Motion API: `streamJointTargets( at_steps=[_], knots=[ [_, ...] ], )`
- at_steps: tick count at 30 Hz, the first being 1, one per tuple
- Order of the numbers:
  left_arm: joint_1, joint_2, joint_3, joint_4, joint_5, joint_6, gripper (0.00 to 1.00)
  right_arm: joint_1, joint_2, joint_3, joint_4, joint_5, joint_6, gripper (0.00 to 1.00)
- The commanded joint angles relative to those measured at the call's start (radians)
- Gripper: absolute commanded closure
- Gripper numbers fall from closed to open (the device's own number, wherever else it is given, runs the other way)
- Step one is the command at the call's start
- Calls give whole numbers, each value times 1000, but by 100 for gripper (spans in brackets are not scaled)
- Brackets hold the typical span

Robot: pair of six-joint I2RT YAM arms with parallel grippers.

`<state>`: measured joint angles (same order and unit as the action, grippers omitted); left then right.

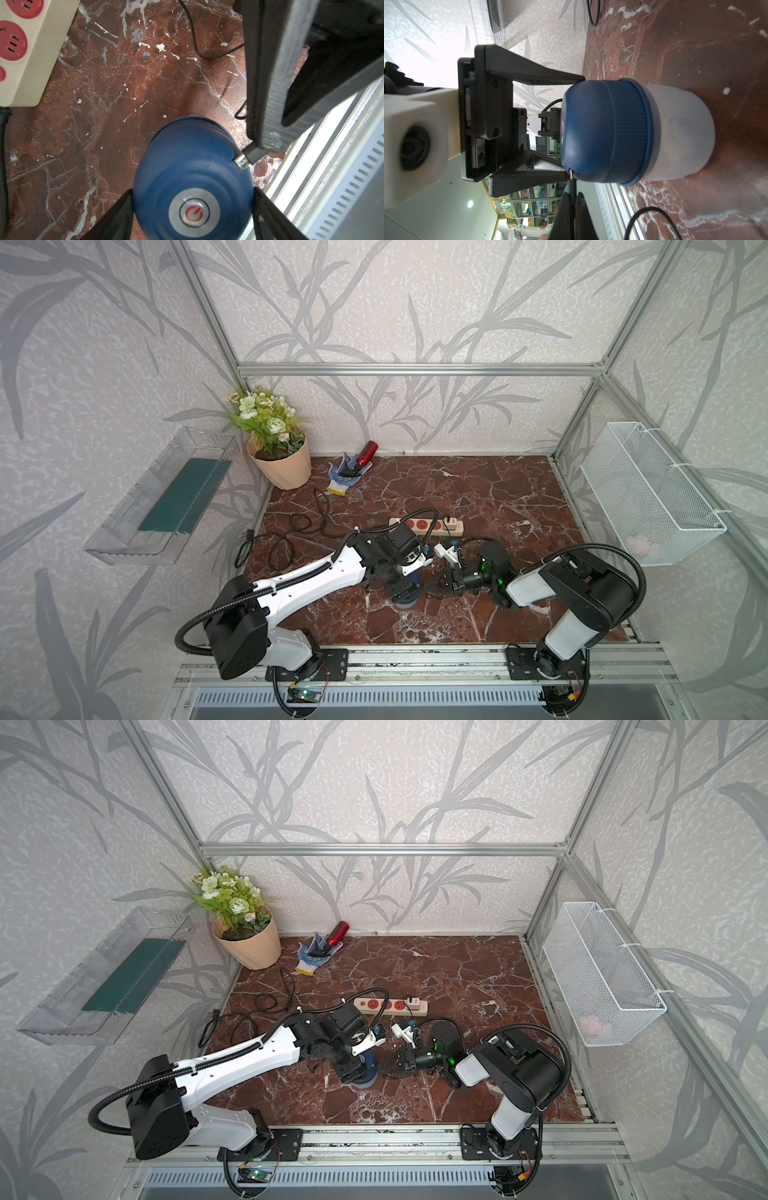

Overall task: Charge the cordless meat grinders
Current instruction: Insert the charging cable into the cordless meat grinder.

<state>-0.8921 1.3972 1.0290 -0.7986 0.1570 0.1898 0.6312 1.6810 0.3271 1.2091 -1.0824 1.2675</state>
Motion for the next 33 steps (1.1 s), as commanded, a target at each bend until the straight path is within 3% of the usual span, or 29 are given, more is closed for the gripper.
streamJointTargets(
  at_steps=[1,24,33],
  knots=[
    [-22,50,-55,-10,-8,23,29,12,17,24,-2,56,17,100],
    [-40,68,-47,-21,66,27,33,9,-18,130,-188,36,-82,100],
    [-38,78,-39,-24,93,23,34,10,-108,169,-315,81,-116,100]
  ],
)
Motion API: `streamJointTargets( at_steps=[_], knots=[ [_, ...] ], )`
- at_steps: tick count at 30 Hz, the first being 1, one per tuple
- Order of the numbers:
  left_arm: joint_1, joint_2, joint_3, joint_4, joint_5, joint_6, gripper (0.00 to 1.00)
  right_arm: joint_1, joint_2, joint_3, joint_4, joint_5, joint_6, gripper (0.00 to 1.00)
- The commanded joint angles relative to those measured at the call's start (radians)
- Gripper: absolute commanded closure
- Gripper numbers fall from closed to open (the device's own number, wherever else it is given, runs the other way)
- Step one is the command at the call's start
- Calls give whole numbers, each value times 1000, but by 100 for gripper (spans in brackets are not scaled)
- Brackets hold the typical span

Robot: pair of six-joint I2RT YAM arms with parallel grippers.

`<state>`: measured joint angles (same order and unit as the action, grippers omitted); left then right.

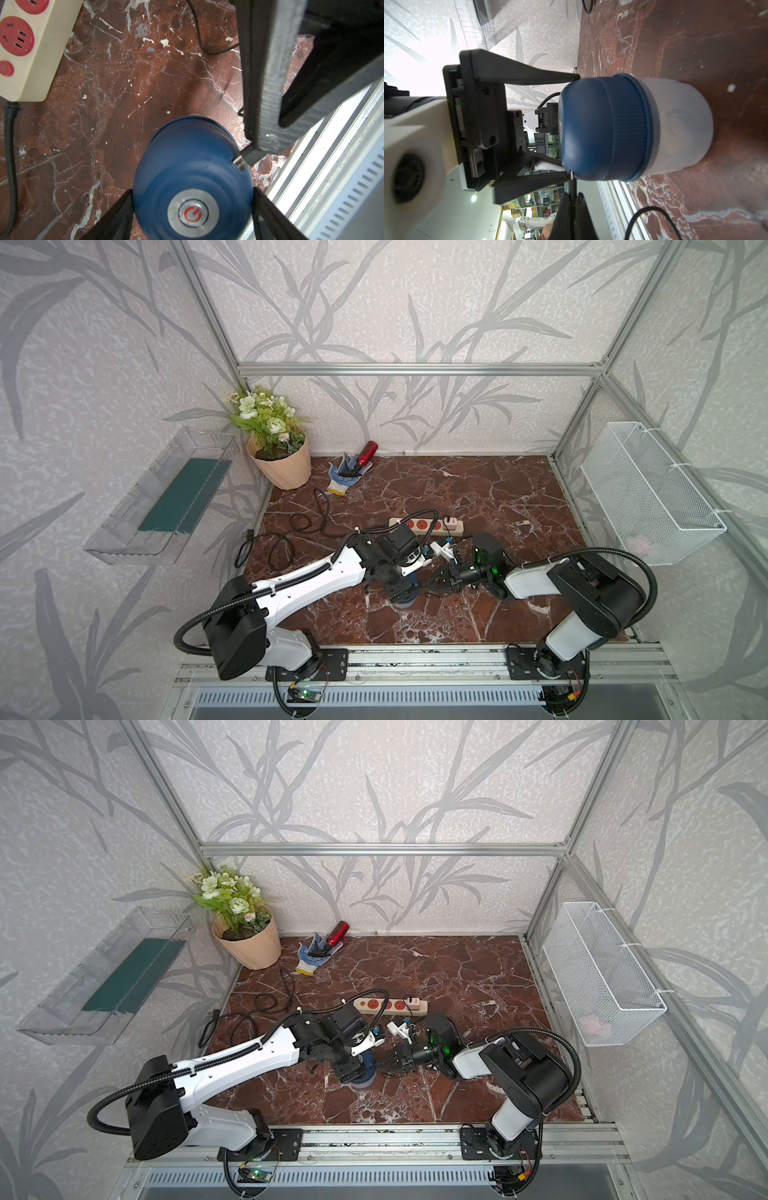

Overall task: Charge the cordless meat grinders
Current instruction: Insert the charging cable into the cordless meat grinder.

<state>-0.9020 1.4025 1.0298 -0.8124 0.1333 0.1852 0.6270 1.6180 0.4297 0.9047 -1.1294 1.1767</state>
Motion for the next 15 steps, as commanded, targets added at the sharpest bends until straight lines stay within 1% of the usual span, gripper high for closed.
streamJointTargets(
  at_steps=[1,5,11,15],
  knots=[
    [-28,73,-40,-10,118,30,34,14,-61,69,-36,131,-33,100],
    [-28,73,-36,-10,124,30,34,25,-85,89,-127,141,-92,100],
    [-28,70,-37,-13,114,26,34,37,-12,62,9,135,-25,100],
    [-26,68,-39,-11,117,26,34,37,5,44,19,146,-29,100]
  ],
)
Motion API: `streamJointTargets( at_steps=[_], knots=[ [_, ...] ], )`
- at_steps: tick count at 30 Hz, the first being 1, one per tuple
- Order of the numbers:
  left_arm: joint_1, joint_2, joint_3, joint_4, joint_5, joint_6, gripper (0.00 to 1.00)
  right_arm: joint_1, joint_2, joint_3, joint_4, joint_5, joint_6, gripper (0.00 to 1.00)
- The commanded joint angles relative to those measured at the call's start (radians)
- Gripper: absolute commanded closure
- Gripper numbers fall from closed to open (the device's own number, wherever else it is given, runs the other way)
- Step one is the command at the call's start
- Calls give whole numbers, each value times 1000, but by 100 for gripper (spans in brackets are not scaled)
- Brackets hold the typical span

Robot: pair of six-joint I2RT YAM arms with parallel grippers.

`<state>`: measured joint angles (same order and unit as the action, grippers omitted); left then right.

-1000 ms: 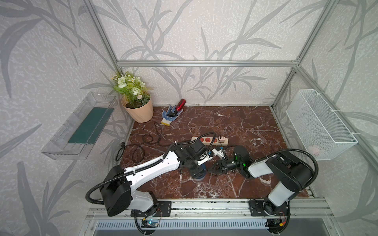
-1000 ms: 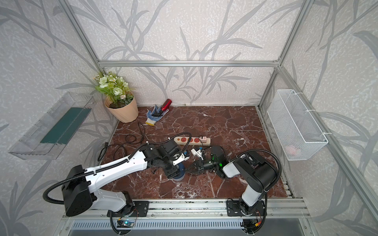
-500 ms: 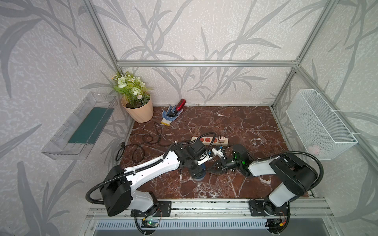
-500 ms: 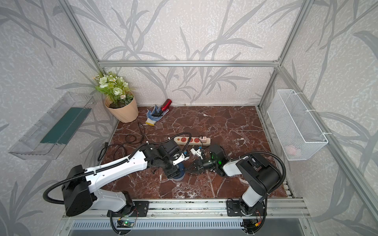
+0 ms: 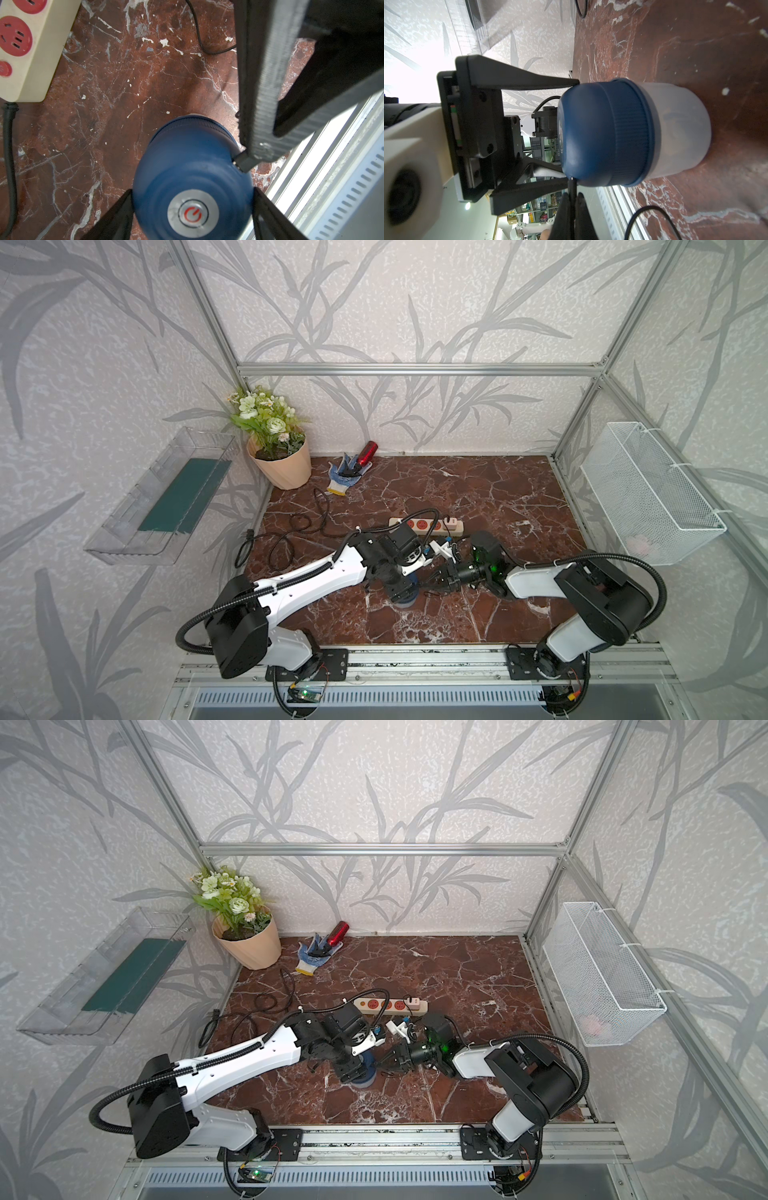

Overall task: Charge the cordless meat grinders
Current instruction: Insert the charging cable into the cordless meat grinder.

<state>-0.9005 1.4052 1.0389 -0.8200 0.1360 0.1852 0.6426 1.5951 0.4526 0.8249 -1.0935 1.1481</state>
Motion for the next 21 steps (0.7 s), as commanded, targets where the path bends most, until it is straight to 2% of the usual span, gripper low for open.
streamJointTargets(
  at_steps=[1,8,11,16,17,18,19,21],
  knots=[
    [-28,66,-46,-3,116,26,34,22,32,24,104,111,2,100],
    [-27,74,-35,-2,124,24,34,22,60,73,126,111,27,99],
    [-28,53,-39,9,101,17,29,20,37,46,112,112,13,79],
    [-18,-15,-40,55,3,-14,22,-2,-58,51,-129,129,-123,65],
    [-15,-33,-42,64,-19,-18,22,-13,-81,60,-184,130,-158,52],
    [-11,-47,-43,69,-37,-19,22,-26,-103,70,-233,128,-188,31],
    [-8,-60,-43,72,-48,-20,22,-39,-121,79,-274,125,-212,1],
    [-2,-82,-38,69,-76,-27,17,-82,-168,90,-377,126,-269,1]
  ],
)
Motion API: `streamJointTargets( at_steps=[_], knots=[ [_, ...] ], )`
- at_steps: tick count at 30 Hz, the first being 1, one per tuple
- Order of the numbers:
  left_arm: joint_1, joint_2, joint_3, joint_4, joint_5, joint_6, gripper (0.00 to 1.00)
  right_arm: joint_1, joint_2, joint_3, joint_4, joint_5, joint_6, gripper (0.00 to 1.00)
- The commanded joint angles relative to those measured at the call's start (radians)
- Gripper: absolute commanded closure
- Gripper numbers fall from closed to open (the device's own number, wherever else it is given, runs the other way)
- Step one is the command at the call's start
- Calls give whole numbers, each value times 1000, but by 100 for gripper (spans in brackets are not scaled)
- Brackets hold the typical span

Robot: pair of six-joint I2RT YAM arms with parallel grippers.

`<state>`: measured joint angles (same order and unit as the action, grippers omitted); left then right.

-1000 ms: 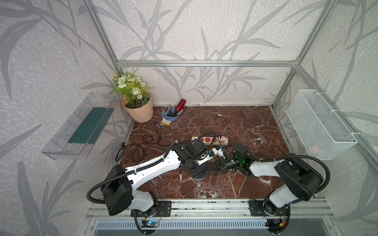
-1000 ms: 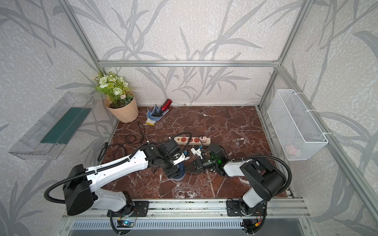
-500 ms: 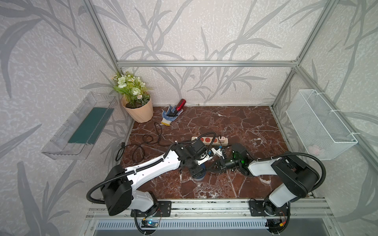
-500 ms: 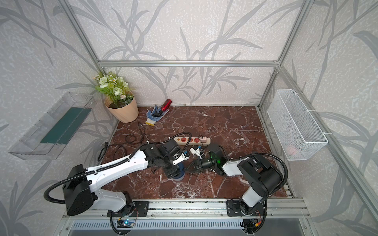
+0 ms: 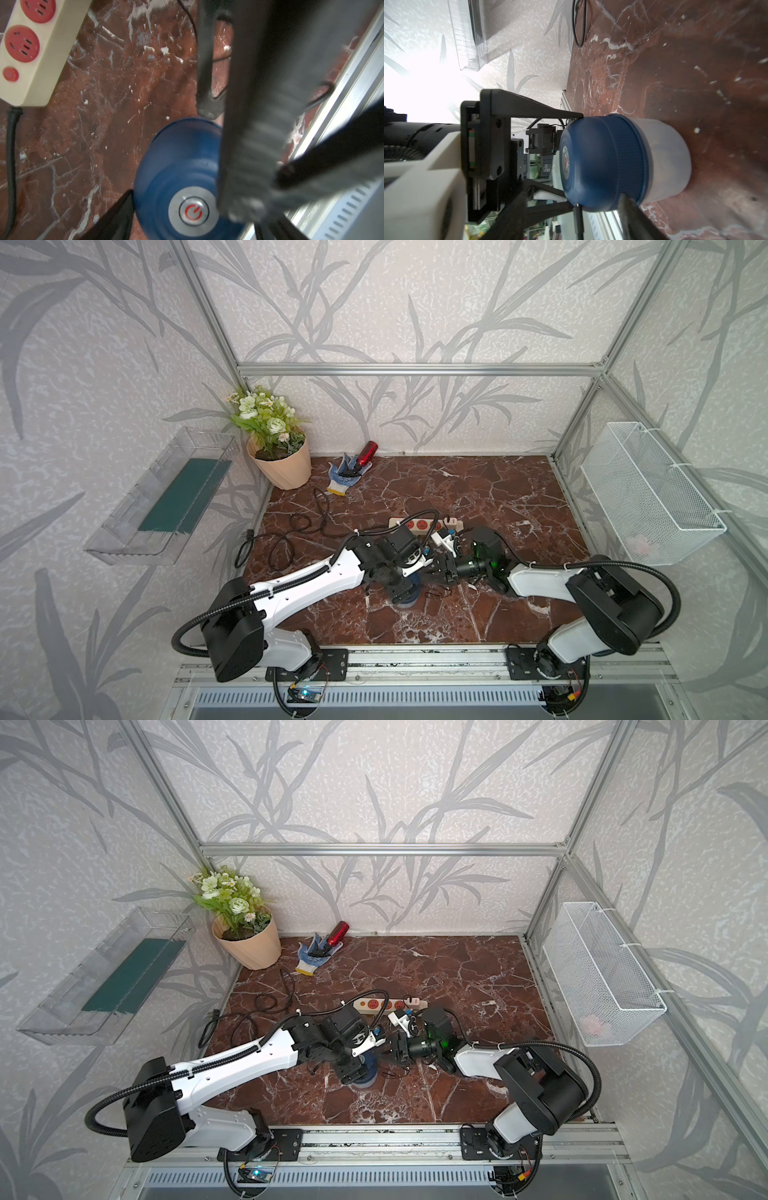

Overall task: Charge the cordless meat grinders
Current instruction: Insert the charging cable into the cordless meat grinder, then reset both arms

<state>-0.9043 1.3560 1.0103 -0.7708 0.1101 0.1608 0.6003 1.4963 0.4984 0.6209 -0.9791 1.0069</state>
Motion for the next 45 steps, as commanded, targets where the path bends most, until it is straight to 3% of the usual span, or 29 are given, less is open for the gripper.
streamJointTargets(
  at_steps=[1,2,3,4,10,13,16,19,20,24,28,29,31,32,34,36,38,40,42,43,45],
  knots=[
    [4,-41,-7,18,-67,-8,15,-63,-90,48,-228,17,-160,1],
    [8,-49,-3,15,-86,-17,12,-92,-117,51,-291,27,-204,1],
    [12,-57,4,7,-104,-26,2,-118,-145,55,-358,42,-251,1],
    [14,-64,12,-3,-124,-36,1,-150,-166,63,-420,58,-294,1],
    [57,-198,32,-38,-302,-160,1,-251,-217,209,-735,264,-552,1],
    [96,-315,-40,64,-520,-284,1,-296,-214,272,-799,405,-637,1],
    [224,-407,-141,188,-604,-343,1,-362,-213,278,-765,502,-651,1],
    [325,-422,-259,336,-957,-372,1,-403,-232,258,-762,775,-726,1],
    [380,-417,-323,453,-985,-308,1,-407,-248,222,-719,895,-746,1],
    [561,-339,-537,916,-873,-226,1,-430,-299,51,-439,1153,-839,1],
    [688,-150,-723,1543,-729,-161,1,-478,-280,-3,-285,1175,-895,1],
    [720,-74,-725,1626,-711,-141,1,-488,-257,-11,-255,1175,-908,1],
    [745,61,-684,1716,-722,-84,1,-507,-206,-32,-195,1170,-913,1],
    [746,99,-641,1662,-717,-98,1,-513,-179,-47,-151,1164,-918,1],
    [761,116,-567,1506,-559,-116,1,-514,-128,-83,-16,1179,-924,1],
    [774,196,-551,1612,-621,-119,1,-514,-112,-92,58,1143,-981,1],
    [817,164,-571,1574,-539,-175,1,-518,-83,-82,71,1125,-1007,1],
    [845,141,-636,1642,-478,-209,1,-517,-14,-96,174,1087,-1024,1],
    [854,246,-718,1962,-460,-168,1,-516,60,-116,285,1042,-1051,1],
    [841,251,-721,1947,-483,-163,1,-516,76,-130,343,1040,-1054,1],
    [837,170,-663,1696,-469,-190,1,-516,76,-133,345,1043,-1050,1]
  ],
)
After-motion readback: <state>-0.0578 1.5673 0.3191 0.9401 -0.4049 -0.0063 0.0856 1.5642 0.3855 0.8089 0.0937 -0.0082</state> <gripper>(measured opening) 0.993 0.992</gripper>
